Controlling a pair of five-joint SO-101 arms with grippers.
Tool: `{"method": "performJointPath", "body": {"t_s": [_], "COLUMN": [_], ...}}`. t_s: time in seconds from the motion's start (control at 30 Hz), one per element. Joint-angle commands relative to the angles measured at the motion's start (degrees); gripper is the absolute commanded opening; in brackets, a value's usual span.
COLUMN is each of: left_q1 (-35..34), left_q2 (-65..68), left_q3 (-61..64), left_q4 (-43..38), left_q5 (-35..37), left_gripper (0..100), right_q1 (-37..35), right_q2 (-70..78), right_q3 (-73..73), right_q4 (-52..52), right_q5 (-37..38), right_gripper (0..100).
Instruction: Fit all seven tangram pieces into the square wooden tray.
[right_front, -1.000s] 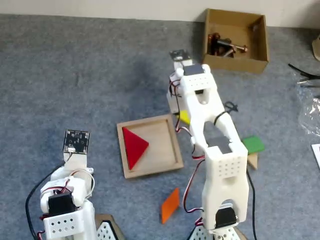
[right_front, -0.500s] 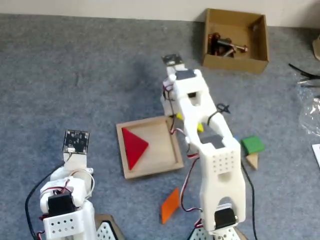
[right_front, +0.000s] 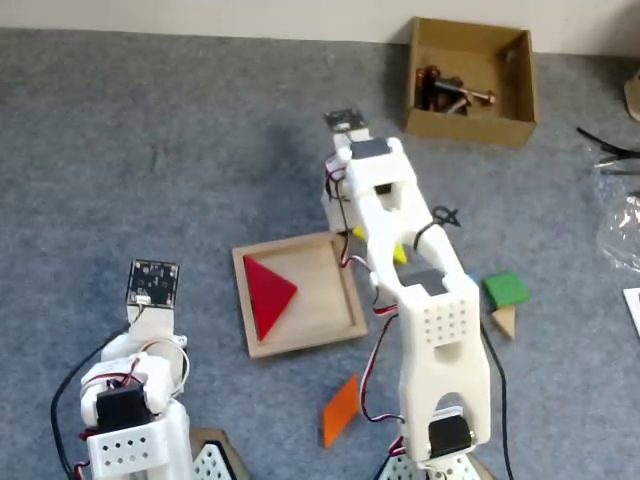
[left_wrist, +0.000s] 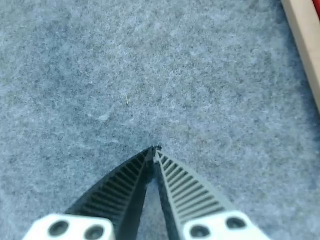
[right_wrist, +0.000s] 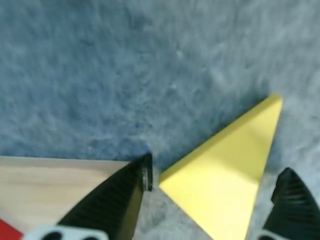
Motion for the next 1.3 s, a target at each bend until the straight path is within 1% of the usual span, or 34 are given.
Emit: {"method": "performJointPath", "body": {"t_s": [0.0,0.1,0.33,0.97,1.03,1.17,1.27], "left_q1": [-1.0,-1.0,-1.0,-1.0,-1.0,-1.0,-1.0], "left_q2": [-0.3,-0.3,-0.3,-0.3,-0.3,-0.3,-0.3], "left_q3": [1.1,1.1,1.1,1.1,1.1,1.1,1.1], "left_q4": [0.1,0.1,0.1,0.1,0.1,0.1,0.1], "left_q5": [0.1,0.1,0.1,0.1,0.1,0.1,0.1], "left_gripper": [1,1,1,1,1,1,1], "right_q1": [0.5,0.6,3.6,4.2,4.2,4.3,4.3], "right_q2": [0.0,0.0,0.5,0.5,0.5,0.5,0.5], "right_q3": [-0.9,-0.9,-3.9,-4.2,-4.2,-4.4,-4.4], "right_q4": [2.4,2.4,1.9,2.1,2.3,2.3,2.2], "right_q5": [-0.4,-0.1,0.0,-0.4,-0.4,-0.3,-0.4], "right_gripper": [36.1,36.1,36.1,35.9,33.5,24.5,20.4]}}
